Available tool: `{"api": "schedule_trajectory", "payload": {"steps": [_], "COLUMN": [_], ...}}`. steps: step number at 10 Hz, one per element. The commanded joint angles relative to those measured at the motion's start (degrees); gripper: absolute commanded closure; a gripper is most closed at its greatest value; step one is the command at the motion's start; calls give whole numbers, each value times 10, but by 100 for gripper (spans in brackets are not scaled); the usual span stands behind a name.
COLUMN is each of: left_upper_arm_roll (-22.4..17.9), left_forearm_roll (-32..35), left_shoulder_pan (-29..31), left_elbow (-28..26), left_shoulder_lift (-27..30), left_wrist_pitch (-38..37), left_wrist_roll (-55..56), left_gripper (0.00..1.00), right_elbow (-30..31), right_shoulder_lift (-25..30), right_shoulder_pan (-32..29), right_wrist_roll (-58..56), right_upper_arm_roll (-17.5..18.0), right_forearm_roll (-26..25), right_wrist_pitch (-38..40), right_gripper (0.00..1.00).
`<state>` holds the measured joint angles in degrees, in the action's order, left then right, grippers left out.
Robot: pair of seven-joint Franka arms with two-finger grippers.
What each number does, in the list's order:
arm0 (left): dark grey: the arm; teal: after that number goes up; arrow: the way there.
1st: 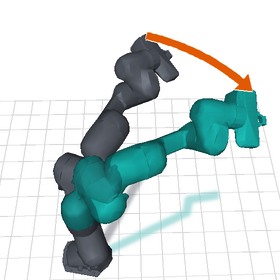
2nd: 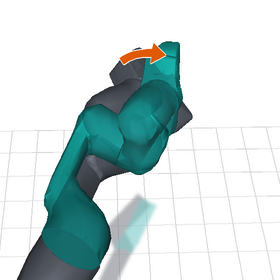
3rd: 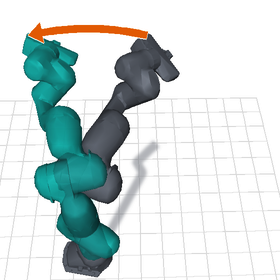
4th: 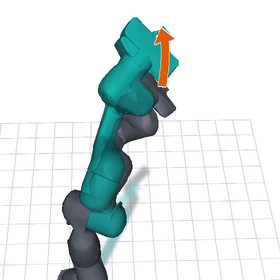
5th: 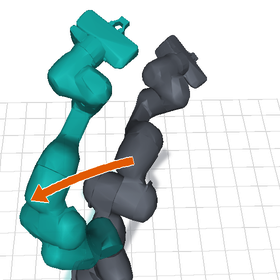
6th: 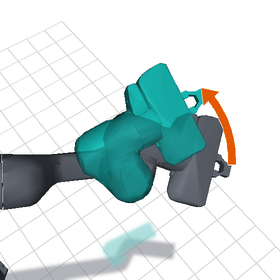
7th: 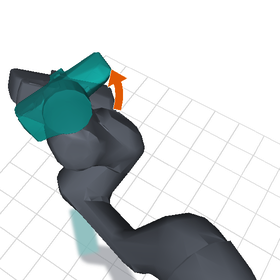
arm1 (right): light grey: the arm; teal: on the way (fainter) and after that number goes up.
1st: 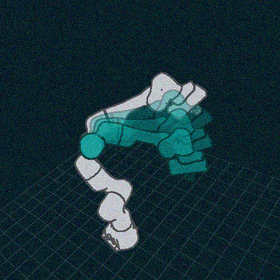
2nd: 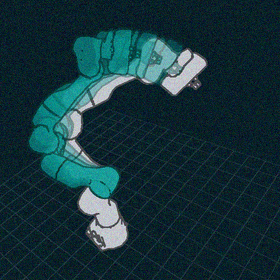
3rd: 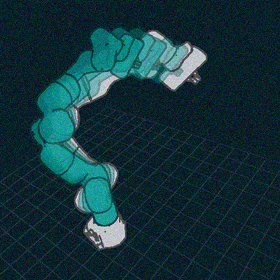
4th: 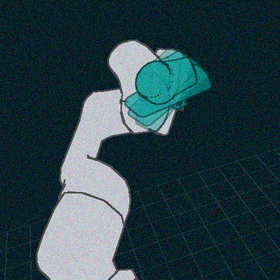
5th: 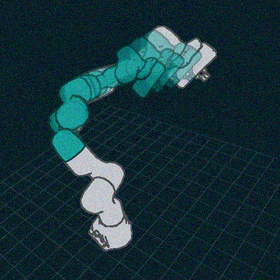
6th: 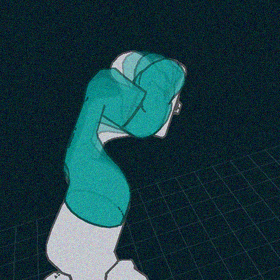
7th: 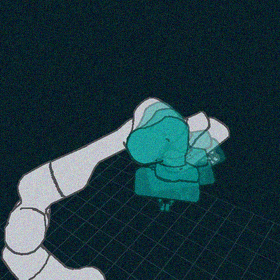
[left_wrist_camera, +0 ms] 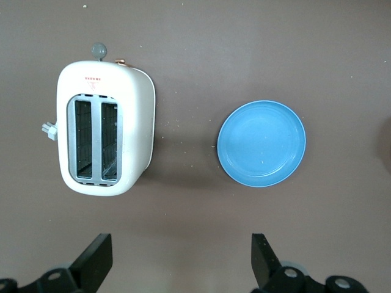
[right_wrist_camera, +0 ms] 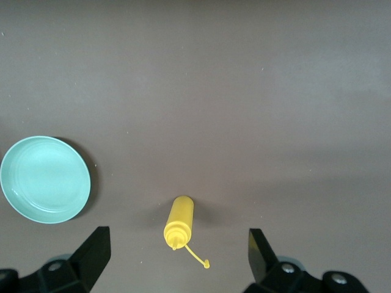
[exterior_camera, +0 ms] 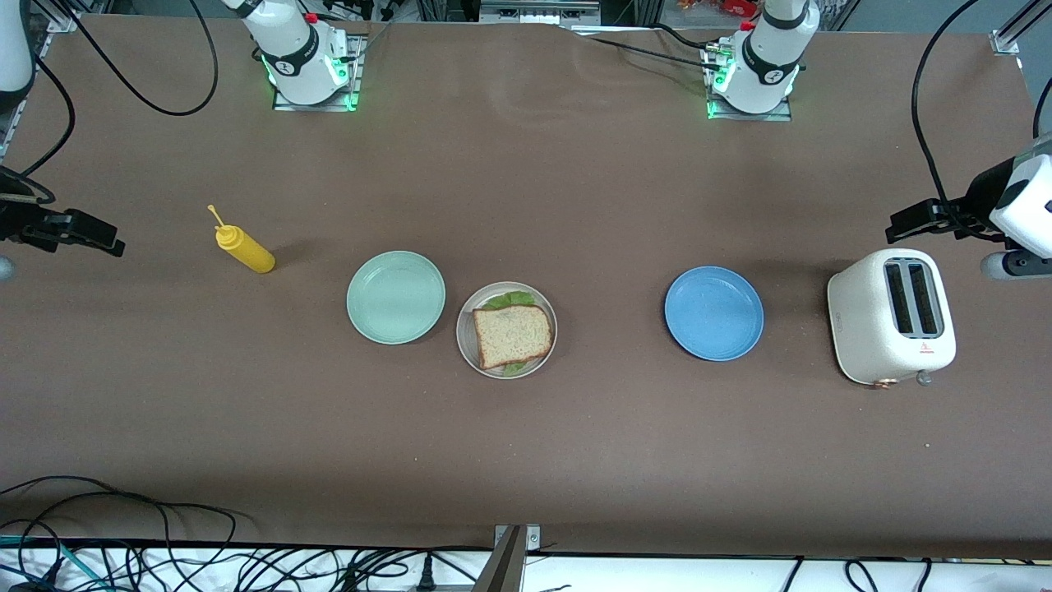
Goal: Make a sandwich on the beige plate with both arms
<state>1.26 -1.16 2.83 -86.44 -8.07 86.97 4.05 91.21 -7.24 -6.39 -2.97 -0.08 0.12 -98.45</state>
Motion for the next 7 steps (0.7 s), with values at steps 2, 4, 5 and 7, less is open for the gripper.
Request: {"api": "schedule_trajectory", "payload": {"steps": [2,4,5,7], "left_upper_arm_roll": [1,1,2,3], "left_forearm_roll": [-4,-2,5,3], "left_shoulder_pan": [-1,-3,-5,-3], "left_elbow": [12,12,12,12], "left_shoulder_lift": [-4,-4,-4,-4], "left_wrist_pitch": [0,0,3,3], "left_wrist_roll": [-4,-4,-4,-4], "left_gripper": [0,0,0,0], "right_elbow": [-7,-6,-7,-6], "right_shoulder_lift": [5,4,3,2], "right_shoulder_pan": [3,5,5,9], "right_wrist_roll": [7,2,6,7], "right_upper_arm_roll": [4,5,5,6], "right_forearm_roll": [-4,-3,-2,-2], "right_wrist_pitch": [8,12,12,12], "right_gripper": [0,0,0,0]}}
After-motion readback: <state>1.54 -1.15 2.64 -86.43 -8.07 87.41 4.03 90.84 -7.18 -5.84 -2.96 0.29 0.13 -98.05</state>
